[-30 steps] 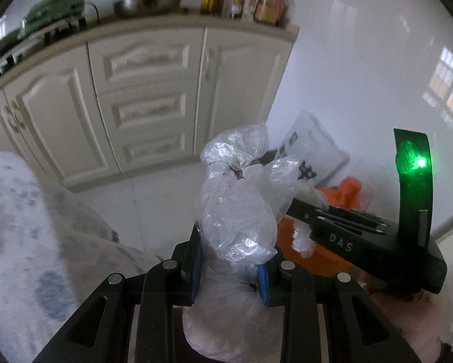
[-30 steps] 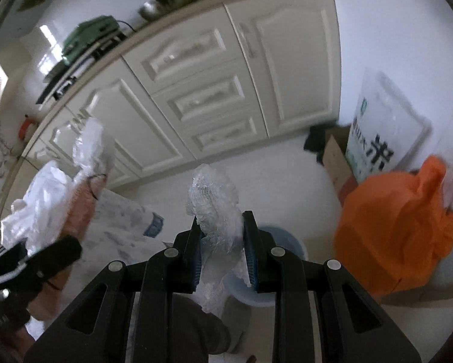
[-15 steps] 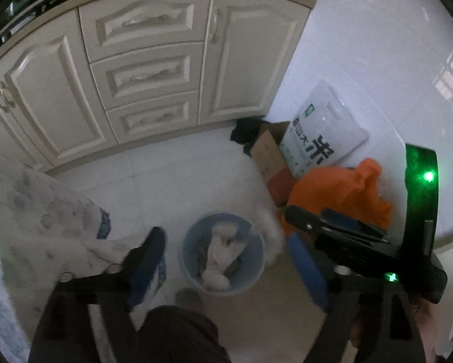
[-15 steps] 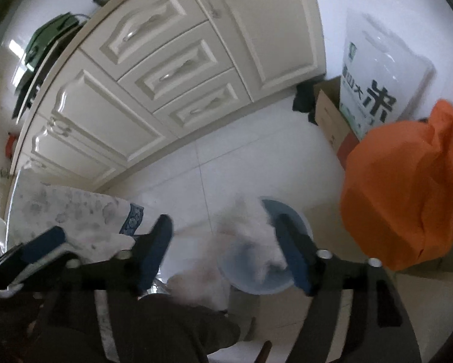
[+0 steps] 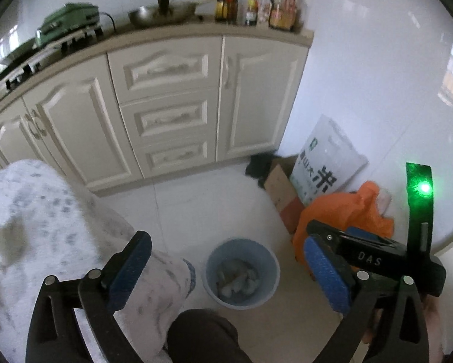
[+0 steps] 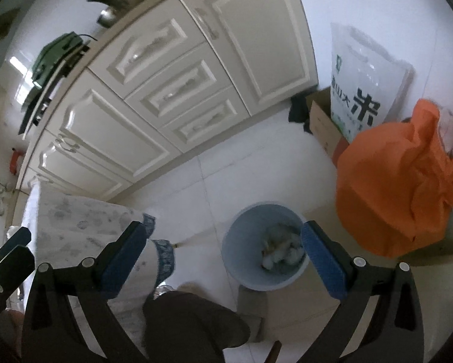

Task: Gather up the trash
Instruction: 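Bring both open tools back to the trash on the table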

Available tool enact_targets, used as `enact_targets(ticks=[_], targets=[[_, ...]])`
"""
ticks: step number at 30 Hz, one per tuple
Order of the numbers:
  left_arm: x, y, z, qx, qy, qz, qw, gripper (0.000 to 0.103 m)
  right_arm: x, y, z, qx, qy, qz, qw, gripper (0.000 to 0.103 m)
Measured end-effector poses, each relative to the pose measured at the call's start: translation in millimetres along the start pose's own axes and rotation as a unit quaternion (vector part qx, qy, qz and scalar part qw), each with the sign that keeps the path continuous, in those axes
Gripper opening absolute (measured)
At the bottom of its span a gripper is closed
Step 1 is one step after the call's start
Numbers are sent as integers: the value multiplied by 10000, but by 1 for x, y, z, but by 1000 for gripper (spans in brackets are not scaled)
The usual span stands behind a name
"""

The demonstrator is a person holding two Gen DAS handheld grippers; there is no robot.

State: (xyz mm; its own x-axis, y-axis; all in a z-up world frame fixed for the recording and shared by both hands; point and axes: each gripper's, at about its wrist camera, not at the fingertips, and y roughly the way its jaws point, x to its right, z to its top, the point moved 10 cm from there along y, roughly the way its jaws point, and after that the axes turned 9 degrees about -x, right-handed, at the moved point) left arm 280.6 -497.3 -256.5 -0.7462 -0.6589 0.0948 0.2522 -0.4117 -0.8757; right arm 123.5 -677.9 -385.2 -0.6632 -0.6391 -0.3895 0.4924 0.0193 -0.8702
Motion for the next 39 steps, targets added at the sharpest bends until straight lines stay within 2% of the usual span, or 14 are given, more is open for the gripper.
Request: enact_targets(ticks=[5,11,20,25,31,34,36,37,39], targets=[[-20,-81,-32,498,-38,84,9987,102,-37,-34,2,282,-244,107,9992,103],[-49,-156,-70,990,-201,256,9946,102,-93,-67,-2,560,-701,324,9954,103],[-101,-252,-141,1617,-699,678,9820,102,-197,-109,-20,838,-1571,727,9813,103],[-137,-294,-188,1882,-1109,1084,9698,102,-256,-122,-38,893,-2143,971,9678,103],[-173,-327,-239,1944,-1559,1570,9556,102,-320,-126,-68,895,-2743,1232,9495,103],[-187,-347,-268,1977,-1801,1851,9456,102,-348,-127,-84,876,-3007,1351,9400,103],[-190,-355,-279,1995,-1957,2027,9385,102,-365,-127,-94,874,-3188,1371,9338,103],[-192,-357,-275,2017,-2008,2099,9354,102,-377,-127,-101,868,-3322,1395,9288,103],[-198,-366,-291,2041,-2140,2290,9274,102,-390,-126,-111,842,-3475,1433,9228,103]])
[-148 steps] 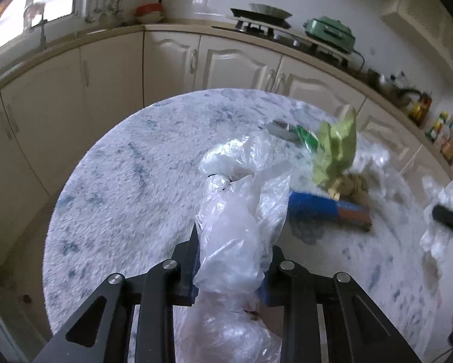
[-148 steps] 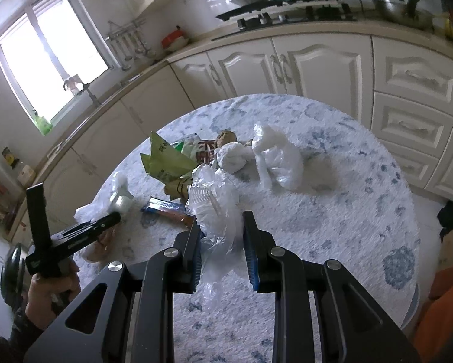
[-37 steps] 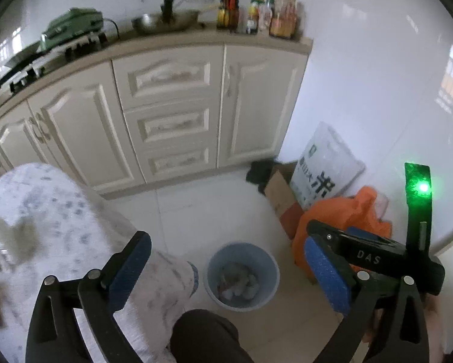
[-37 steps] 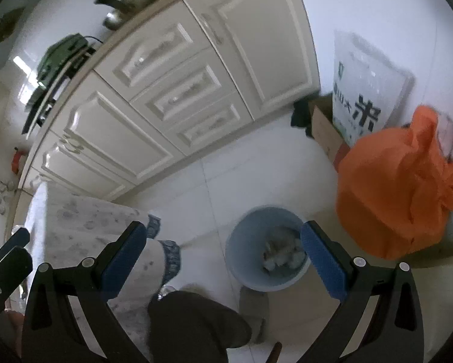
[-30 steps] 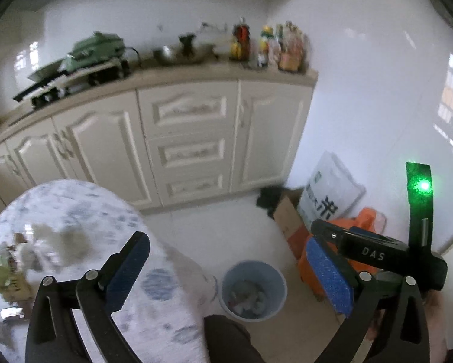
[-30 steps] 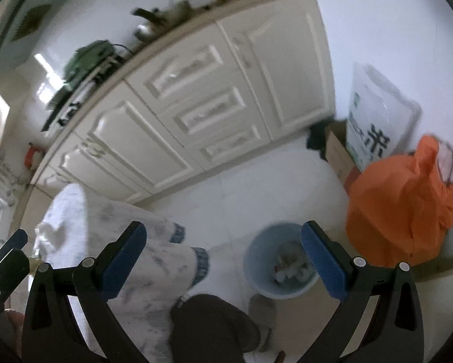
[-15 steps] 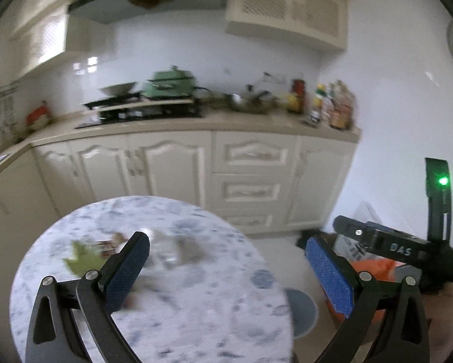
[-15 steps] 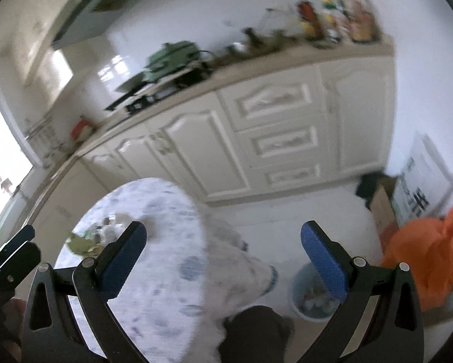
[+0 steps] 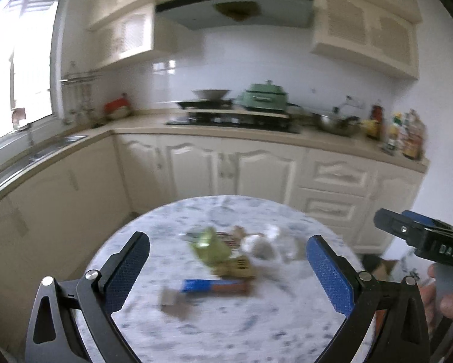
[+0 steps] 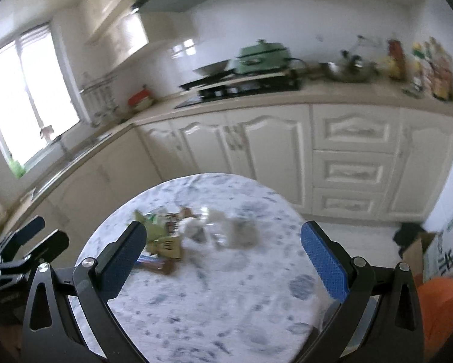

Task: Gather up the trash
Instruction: 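Bring both open tools back to the trash on the table, then grasp the white paper with the left tool while the right tool grasps the yellow bread bag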

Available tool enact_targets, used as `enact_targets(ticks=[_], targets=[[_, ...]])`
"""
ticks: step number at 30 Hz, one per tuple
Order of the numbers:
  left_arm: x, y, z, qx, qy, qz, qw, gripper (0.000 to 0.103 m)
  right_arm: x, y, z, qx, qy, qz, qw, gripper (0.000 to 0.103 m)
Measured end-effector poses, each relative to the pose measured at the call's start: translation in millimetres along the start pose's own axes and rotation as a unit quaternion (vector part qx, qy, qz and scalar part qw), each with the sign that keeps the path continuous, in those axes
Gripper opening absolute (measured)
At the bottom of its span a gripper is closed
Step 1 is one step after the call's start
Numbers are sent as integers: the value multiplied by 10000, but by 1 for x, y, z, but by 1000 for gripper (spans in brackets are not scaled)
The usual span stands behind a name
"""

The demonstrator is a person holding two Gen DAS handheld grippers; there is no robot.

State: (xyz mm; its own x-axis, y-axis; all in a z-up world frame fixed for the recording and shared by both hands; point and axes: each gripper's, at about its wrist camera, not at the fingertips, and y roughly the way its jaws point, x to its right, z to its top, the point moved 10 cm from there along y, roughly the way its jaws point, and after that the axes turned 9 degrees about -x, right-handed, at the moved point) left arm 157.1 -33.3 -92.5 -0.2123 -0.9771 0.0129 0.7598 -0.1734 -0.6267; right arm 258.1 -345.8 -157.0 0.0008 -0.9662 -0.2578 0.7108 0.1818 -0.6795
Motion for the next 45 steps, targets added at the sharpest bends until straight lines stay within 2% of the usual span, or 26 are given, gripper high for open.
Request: enact_targets(ticks=[7,16,22,28,34,37,39,40,41,43,44,45], targets=[[-30,0,-30,-196,-344,428,9983,102,-62,33,-5,-248,-715,128,9970,103],[-60,38,-59,-757,-511,561,9942,102,-91,91,-23,-789,-1100,162,9907,103],[-85,97,-42,-1131,-544,439,9911,102,-96,126,-38,-1154,-1183,151,9861,103],[-93,149,-55,-1502,-585,459,9859,102,-93,158,-49,-1457,-1173,101,9823,103],[-93,194,-56,-1794,-167,545,9821,98,-91,189,-60,-1742,-1169,100,9777,103],[-91,208,-52,-1866,-105,403,9816,91,-91,207,-65,-1880,-1124,104,9757,103],[-89,216,-49,-1923,-65,297,9809,80,-92,220,-68,-1970,-1067,125,9745,103],[-87,220,-51,-1989,-81,241,9797,69,-92,225,-68,-1995,-1057,139,9741,103],[-89,225,-49,-2028,-169,111,9790,66,-94,230,-70,-2025,-1054,158,9735,103],[-92,227,-46,-2013,-232,118,9792,58,-97,238,-71,-2060,-1071,181,9725,103],[-93,229,-44,-1994,-242,105,9796,47,-99,242,-72,-2070,-1075,191,9722,102],[-95,232,-41,-1973,-274,82,9799,41,-101,245,-73,-2077,-1082,214,9719,98]])
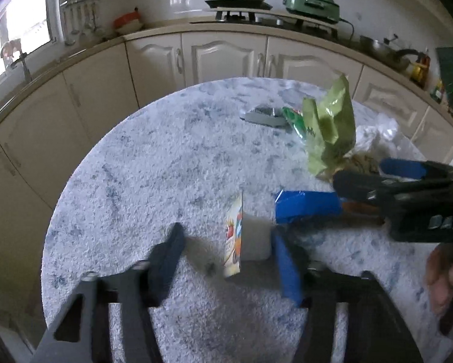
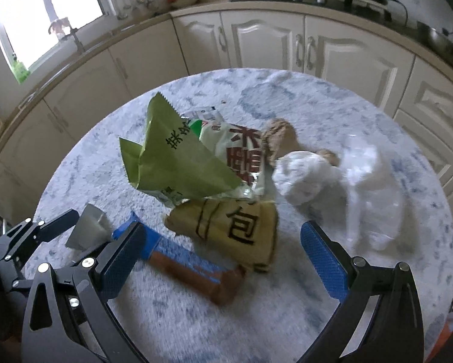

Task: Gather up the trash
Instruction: 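Grasp the white paper with the left tool while the right tool grasps the yellow bread bag, then lift both held items and carry them over the blue bin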

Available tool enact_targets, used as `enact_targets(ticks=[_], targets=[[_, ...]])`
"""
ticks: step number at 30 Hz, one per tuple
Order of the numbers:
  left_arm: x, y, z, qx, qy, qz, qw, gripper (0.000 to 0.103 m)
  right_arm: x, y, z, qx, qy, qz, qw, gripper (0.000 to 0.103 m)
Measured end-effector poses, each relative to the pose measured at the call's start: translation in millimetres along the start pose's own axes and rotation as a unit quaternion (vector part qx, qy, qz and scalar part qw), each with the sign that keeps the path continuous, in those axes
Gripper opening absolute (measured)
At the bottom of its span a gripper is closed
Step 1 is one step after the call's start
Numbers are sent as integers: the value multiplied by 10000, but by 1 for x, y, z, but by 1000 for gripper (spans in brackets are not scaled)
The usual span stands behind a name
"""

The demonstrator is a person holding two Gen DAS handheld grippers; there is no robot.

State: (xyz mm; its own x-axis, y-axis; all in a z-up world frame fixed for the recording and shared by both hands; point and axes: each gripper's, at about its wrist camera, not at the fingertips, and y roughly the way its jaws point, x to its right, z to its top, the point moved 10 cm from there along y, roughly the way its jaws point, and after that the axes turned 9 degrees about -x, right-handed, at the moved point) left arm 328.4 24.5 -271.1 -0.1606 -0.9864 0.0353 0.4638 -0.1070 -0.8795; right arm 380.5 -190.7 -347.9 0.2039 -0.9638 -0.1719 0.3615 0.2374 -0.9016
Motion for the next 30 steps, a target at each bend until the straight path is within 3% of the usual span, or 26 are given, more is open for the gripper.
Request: enact_targets(ticks=[2,6,16,21,30], targets=[[-2,1,2,21,-47,-21,10000,26,-2,6,1,19,-55,-45,10000,88],[-4,7,7,56,-129,-52,9999,23,1,6,2,81,-104,-112,9999,76],[-5,-9,-13,212,-459,-253,9984,19,22,-22,-21,230,182,12,9996,75],[11,-36,-37,347,-568,-280,9974,19,31,-45,-37,333,272,7,9991,75],[40,-83,-37,769,-380,-392,9955,19,51,-94,-58,703,529,-27,9961,75]])
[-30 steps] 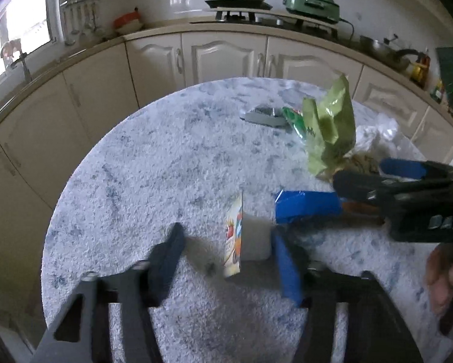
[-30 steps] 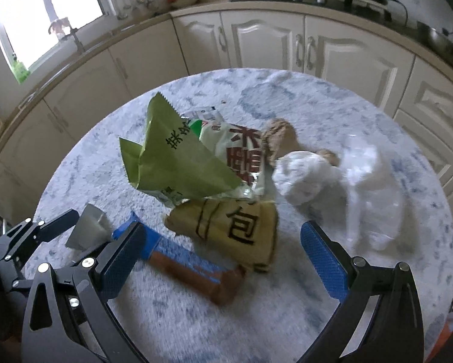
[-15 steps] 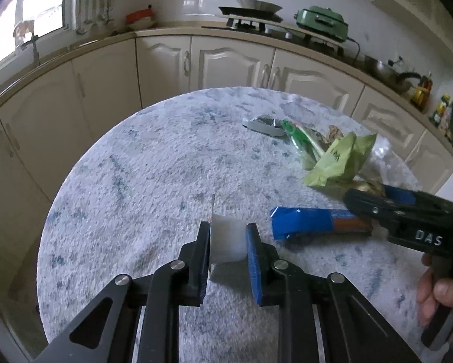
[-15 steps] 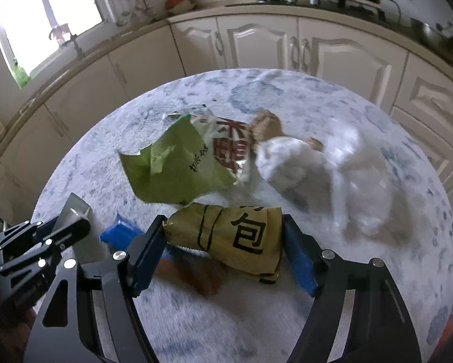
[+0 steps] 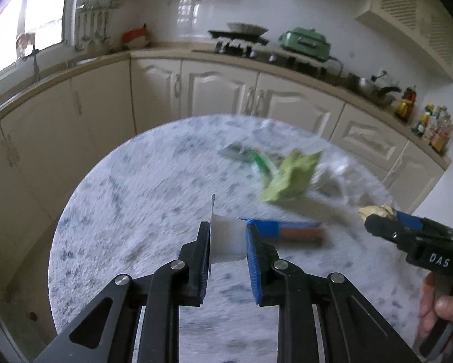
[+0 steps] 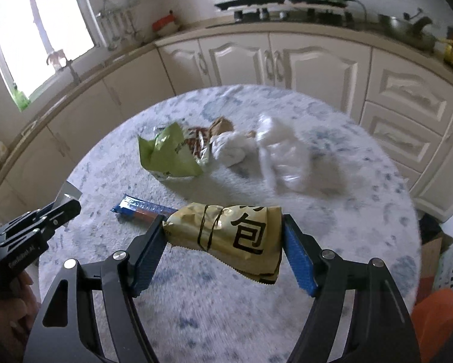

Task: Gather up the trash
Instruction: 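Lift both held items and carry them over the blue bin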

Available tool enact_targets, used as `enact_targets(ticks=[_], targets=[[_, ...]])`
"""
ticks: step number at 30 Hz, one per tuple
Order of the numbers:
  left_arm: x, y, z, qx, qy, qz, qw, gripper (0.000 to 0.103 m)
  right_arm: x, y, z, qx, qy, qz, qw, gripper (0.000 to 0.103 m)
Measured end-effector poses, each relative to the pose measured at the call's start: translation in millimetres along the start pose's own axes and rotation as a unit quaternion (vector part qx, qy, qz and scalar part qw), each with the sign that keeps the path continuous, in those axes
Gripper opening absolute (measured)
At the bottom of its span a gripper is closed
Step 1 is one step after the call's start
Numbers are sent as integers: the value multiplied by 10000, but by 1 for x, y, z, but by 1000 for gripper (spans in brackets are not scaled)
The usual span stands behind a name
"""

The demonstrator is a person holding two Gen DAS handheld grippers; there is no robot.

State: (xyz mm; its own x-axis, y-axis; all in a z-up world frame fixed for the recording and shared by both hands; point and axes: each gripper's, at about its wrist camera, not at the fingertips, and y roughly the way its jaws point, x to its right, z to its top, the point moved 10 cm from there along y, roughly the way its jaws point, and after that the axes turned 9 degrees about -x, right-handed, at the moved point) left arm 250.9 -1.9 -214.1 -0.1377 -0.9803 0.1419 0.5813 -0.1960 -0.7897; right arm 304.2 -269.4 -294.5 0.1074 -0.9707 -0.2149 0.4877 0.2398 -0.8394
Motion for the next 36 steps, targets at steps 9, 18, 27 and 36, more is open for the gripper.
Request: enact_targets(ticks=[9,18,27,36], targets=[[63,-36,13,385,401,-273,9981,19,26,-58,2,499,195,-96,9985,75],[151,-56,27,620,1035,-692,9903,19,84,-128,-3,1091,679,-335,9911,75],[251,-52,31,611,1637,-1278,9763,19,186,-191,-33,1467,1531,-846,9736,75],[358,-5,34,173,2211,-1851,9574,19,287,-208,-86,1402,2473,-1297,9499,75]])
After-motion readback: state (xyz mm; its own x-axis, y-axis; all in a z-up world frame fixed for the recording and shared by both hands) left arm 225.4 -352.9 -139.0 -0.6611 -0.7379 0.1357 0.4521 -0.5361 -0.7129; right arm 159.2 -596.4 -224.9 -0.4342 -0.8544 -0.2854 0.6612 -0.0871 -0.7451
